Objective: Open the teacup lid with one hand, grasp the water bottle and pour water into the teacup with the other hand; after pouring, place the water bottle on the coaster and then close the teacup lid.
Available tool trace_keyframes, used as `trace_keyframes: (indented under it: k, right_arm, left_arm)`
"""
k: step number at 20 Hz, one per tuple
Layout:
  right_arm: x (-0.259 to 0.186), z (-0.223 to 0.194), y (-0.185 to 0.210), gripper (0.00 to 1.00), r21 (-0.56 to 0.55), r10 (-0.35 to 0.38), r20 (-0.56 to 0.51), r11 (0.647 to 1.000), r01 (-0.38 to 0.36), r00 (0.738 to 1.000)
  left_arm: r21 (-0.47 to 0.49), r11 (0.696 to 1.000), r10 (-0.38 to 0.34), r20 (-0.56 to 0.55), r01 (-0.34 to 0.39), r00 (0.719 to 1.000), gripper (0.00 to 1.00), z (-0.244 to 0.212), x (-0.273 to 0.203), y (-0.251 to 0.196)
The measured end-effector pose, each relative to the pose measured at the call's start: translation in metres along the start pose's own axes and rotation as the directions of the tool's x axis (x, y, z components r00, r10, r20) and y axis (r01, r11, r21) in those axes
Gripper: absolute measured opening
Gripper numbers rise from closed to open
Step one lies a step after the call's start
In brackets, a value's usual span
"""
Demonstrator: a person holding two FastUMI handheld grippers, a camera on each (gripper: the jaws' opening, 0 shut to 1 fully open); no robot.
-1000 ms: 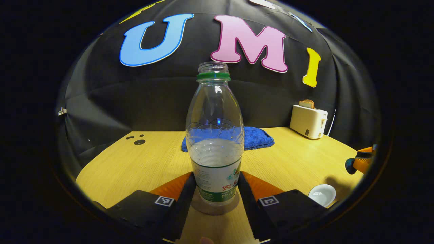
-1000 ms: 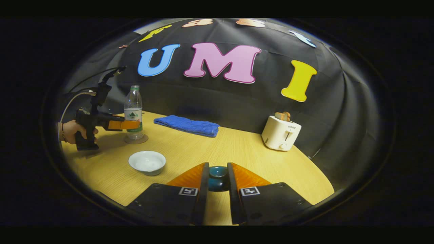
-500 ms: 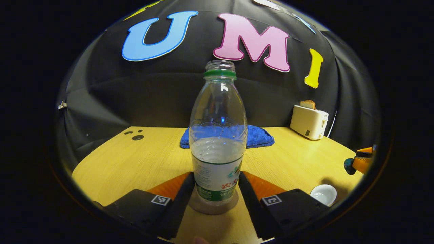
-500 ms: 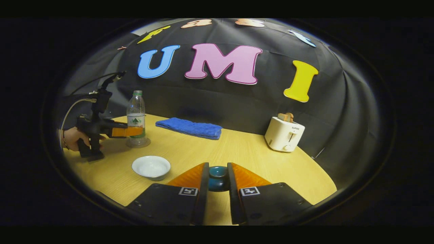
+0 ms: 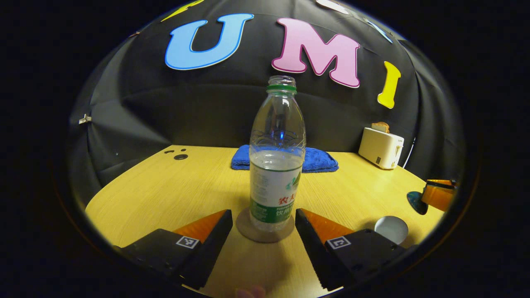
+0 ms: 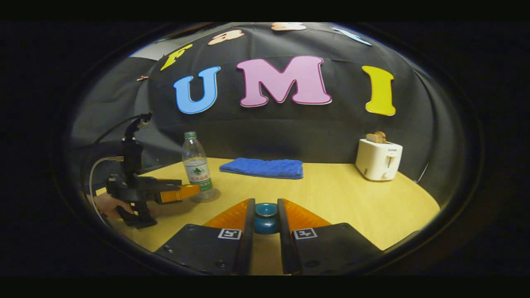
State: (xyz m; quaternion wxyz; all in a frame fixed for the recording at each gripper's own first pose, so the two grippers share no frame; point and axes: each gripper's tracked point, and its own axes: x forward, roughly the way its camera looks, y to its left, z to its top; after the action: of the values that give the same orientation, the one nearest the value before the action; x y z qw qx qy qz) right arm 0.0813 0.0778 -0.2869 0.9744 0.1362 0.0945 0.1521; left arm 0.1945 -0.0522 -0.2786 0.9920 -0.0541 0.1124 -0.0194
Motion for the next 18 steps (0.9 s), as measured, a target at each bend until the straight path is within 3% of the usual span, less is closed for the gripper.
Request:
trace_keyframes:
  k: [2, 3, 5, 7, 17, 18]
  right_arm:
    - [0.004, -0.006, 0.010, 0.26, -0.010, 0.021, -0.009, 1.000, -0.021, 1.000]
    - [0.005, -0.008, 0.014, 0.31, -0.012, 0.031, -0.015, 0.999, -0.031, 0.999]
    - [0.007, -0.015, 0.022, 0.26, -0.019, 0.051, -0.031, 0.999, -0.051, 0.998]
    - [0.009, -0.022, 0.025, 0.31, -0.031, 0.061, -0.046, 0.998, -0.062, 0.997]
    - [0.018, -0.038, 0.028, 0.31, -0.056, 0.079, -0.095, 0.995, -0.084, 0.992]
    - [0.019, -0.039, 0.028, 0.26, -0.060, 0.080, -0.100, 0.994, -0.086, 0.992]
  left_arm:
    - [-0.004, 1.000, 0.020, -0.003, -0.020, 1.000, 0.96, -0.005, -0.013, 0.005]
    - [-0.003, 1.000, 0.025, -0.005, -0.025, 1.000, 0.96, -0.008, -0.021, 0.007]
    - [0.009, 0.999, 0.034, -0.009, -0.034, 0.999, 0.96, -0.012, -0.033, 0.009]
    - [0.025, 0.999, 0.033, -0.006, -0.033, 0.999, 0.96, -0.015, -0.039, 0.010]
    - [0.037, 0.999, 0.038, -0.039, -0.036, 0.999, 0.96, -0.024, -0.041, 0.016]
    - [0.039, 0.998, 0.041, -0.044, -0.040, 0.998, 0.96, -0.023, -0.041, 0.017]
